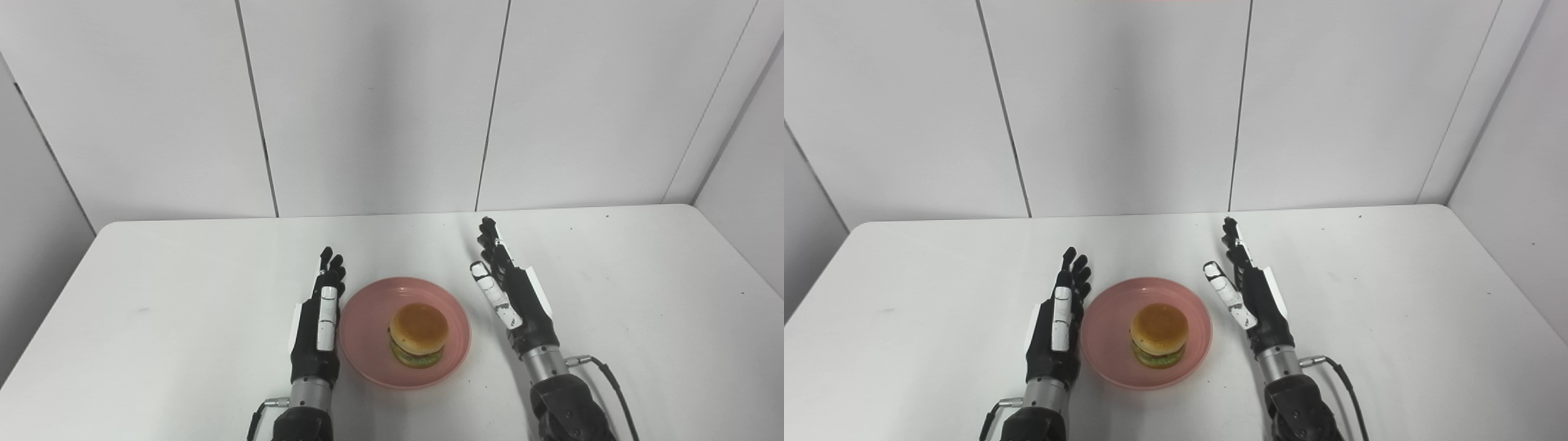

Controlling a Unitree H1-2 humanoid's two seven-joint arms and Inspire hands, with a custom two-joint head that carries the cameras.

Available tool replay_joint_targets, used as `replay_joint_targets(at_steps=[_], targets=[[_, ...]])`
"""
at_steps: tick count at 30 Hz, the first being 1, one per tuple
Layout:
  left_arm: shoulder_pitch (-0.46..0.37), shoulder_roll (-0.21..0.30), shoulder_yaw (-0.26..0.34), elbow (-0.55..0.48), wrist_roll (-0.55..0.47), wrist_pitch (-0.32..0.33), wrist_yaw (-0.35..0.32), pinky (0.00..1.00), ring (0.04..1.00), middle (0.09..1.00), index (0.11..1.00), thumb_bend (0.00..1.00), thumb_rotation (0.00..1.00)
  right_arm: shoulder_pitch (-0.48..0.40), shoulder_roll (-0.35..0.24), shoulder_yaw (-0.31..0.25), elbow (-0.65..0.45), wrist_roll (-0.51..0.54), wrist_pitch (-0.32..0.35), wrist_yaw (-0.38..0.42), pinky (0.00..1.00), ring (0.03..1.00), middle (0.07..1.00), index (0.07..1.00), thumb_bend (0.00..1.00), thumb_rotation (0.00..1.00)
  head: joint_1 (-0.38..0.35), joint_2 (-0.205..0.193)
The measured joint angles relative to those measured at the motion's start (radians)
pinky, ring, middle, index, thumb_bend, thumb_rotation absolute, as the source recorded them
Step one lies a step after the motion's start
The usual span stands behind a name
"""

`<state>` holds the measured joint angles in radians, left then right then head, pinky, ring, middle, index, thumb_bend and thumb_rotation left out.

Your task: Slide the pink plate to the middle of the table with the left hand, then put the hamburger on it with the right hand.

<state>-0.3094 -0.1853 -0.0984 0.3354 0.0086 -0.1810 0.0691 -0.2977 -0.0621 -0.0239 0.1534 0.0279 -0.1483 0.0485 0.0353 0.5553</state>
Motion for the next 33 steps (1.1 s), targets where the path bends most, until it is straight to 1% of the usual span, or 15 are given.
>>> replay_joint_targets(at_steps=[2, 5, 6, 7, 8, 9, 12, 14, 16, 19, 26, 29, 33], targets=[[0.000, 0.000, -0.001, 0.000, 0.000, 0.000, 0.000, 1.00, 0.993, 0.996, 0.987, 0.75, 1.00, 0.006, 0.019, -0.012, -0.002, 0.040, 0.016, 0.000, 1.00, 1.000, 1.000, 1.000, 0.64, 0.92, 0.002, 0.002], [0.000, 0.000, -0.002, 0.000, 0.014, 0.000, 0.001, 1.00, 0.999, 1.000, 0.993, 0.73, 1.00, 0.011, 0.038, -0.027, 0.003, 0.087, 0.027, -0.003, 1.00, 1.000, 1.000, 1.000, 0.67, 0.88, 0.003, 0.003], [0.000, 0.000, -0.003, 0.001, 0.019, 0.000, 0.001, 1.00, 1.000, 1.000, 0.997, 0.73, 1.00, 0.012, 0.045, -0.033, 0.002, 0.101, 0.030, -0.006, 1.00, 1.000, 1.000, 1.000, 0.66, 0.89, 0.003, 0.003], [0.000, 0.000, -0.003, 0.001, 0.019, 0.000, 0.001, 1.00, 1.000, 1.000, 0.998, 0.73, 1.00, 0.014, 0.054, -0.039, -0.004, 0.114, 0.041, -0.009, 1.00, 1.000, 1.000, 1.000, 0.65, 0.89, 0.003, 0.003], [0.000, 0.000, -0.003, 0.001, 0.019, 0.000, 0.001, 1.00, 1.000, 1.000, 0.999, 0.72, 1.00, 0.022, 0.057, -0.040, -0.027, 0.122, 0.066, -0.012, 1.00, 1.000, 1.000, 1.000, 0.65, 0.89, 0.003, 0.003], [0.000, -0.001, -0.003, 0.000, 0.019, 0.000, 0.001, 1.00, 1.000, 1.000, 0.999, 0.72, 1.00, 0.031, 0.061, -0.038, -0.051, 0.126, 0.087, -0.014, 1.00, 1.000, 1.000, 1.000, 0.62, 0.90, -0.001, 0.000], [0.000, -0.001, -0.003, 0.001, 0.019, 0.000, 0.001, 1.00, 1.000, 1.000, 1.000, 0.73, 1.00, 0.061, 0.064, -0.029, -0.098, 0.140, 0.128, -0.012, 1.00, 1.000, 1.000, 1.000, 0.60, 0.91, -0.002, 0.000], [0.000, 0.000, -0.003, 0.001, 0.019, 0.000, 0.000, 1.00, 1.000, 1.000, 1.000, 0.73, 1.00, 0.077, 0.057, -0.020, -0.113, 0.139, 0.160, -0.006, 1.00, 1.000, 1.000, 1.000, 0.57, 0.91, -0.002, 0.000], [0.000, 0.000, -0.004, 0.001, 0.019, 0.000, 0.000, 1.00, 1.000, 1.000, 1.000, 0.73, 1.00, 0.090, 0.051, -0.013, -0.119, 0.137, 0.174, -0.004, 1.00, 1.000, 1.000, 1.000, 0.56, 0.90, -0.006, -0.002], [0.000, 0.000, -0.004, 0.001, 0.018, 0.000, -0.001, 1.00, 1.000, 1.000, 1.000, 0.73, 1.00, 0.093, 0.048, -0.009, -0.121, 0.125, 0.176, -0.004, 1.00, 1.000, 1.000, 1.000, 0.57, 0.89, -0.006, -0.002], [0.000, 0.001, -0.001, 0.003, 0.017, 0.000, -0.014, 1.00, 0.998, 1.000, 1.000, 0.73, 1.00, 0.084, 0.038, -0.003, -0.109, 0.108, 0.177, 0.003, 1.00, 1.000, 1.000, 1.000, 0.60, 0.90, -0.008, -0.005], [0.000, 0.001, 0.004, 0.004, 0.016, 0.001, -0.015, 1.00, 1.000, 1.000, 1.000, 0.75, 1.00, 0.084, 0.038, -0.003, -0.109, 0.098, 0.177, 0.000, 1.00, 1.000, 1.000, 1.000, 0.58, 0.91, -0.008, -0.005], [0.000, 0.001, 0.008, 0.004, 0.009, 0.005, -0.019, 1.00, 1.000, 0.999, 1.000, 0.76, 1.00, 0.084, 0.038, 0.004, -0.110, 0.084, 0.181, -0.001, 1.00, 1.000, 1.000, 1.000, 0.57, 0.94, -0.008, -0.005]])
